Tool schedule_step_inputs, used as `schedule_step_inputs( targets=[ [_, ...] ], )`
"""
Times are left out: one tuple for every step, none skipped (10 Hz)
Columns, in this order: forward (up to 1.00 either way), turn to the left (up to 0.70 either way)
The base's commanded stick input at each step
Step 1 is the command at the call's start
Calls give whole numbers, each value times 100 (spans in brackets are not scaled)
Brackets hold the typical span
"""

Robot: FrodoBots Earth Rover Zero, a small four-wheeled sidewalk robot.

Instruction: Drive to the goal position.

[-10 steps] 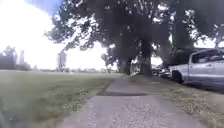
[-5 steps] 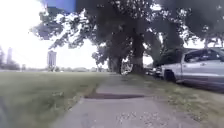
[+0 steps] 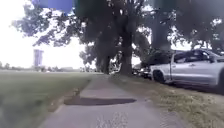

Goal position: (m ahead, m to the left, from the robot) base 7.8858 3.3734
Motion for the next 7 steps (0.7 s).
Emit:
schedule_step_inputs(
  targets=[
    [70,0],
    [70,0],
    [70,0],
    [70,0],
    [70,0],
    [70,0],
    [70,35]
  ],
)
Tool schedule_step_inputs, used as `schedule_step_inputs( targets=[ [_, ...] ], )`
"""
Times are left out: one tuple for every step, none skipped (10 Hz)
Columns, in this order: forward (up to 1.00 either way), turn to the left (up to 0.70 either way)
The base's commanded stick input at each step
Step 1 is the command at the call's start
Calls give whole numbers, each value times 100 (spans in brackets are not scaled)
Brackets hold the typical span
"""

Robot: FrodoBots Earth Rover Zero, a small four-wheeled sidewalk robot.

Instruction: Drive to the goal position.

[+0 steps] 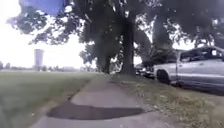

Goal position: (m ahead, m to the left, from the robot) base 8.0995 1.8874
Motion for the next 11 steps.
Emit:
schedule_step_inputs(
  targets=[
    [70,35],
    [70,35],
    [70,35],
    [70,12],
    [70,0],
    [70,0],
    [70,0],
    [70,0],
    [70,0],
    [70,0],
    [70,0]
  ],
)
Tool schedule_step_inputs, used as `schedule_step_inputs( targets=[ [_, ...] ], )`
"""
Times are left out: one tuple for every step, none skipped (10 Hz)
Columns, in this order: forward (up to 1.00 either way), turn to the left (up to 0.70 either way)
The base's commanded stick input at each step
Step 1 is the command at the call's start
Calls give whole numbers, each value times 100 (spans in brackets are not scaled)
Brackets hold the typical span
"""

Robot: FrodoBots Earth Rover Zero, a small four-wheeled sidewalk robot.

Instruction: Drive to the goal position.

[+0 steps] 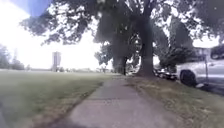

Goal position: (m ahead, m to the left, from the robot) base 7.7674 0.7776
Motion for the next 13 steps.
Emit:
schedule_step_inputs(
  targets=[
    [70,0],
    [70,0],
    [70,0],
    [70,0],
    [70,0],
    [70,0],
    [70,0],
    [70,0],
    [70,0],
    [70,0],
    [70,0],
    [70,0],
    [70,0]
  ],
)
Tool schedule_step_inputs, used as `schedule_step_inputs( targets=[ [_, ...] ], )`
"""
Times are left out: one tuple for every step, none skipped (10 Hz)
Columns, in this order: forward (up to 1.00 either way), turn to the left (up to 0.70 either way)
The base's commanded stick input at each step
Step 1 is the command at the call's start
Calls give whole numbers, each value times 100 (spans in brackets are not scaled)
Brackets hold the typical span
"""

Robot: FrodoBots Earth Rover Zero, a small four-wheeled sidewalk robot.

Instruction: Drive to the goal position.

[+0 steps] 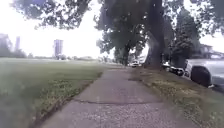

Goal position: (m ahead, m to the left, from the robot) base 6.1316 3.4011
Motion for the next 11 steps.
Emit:
schedule_step_inputs(
  targets=[
    [70,0],
    [70,0],
    [70,0],
    [70,0],
    [70,0],
    [70,0],
    [70,0],
    [70,0],
    [70,0],
    [70,0],
    [70,0]
  ],
)
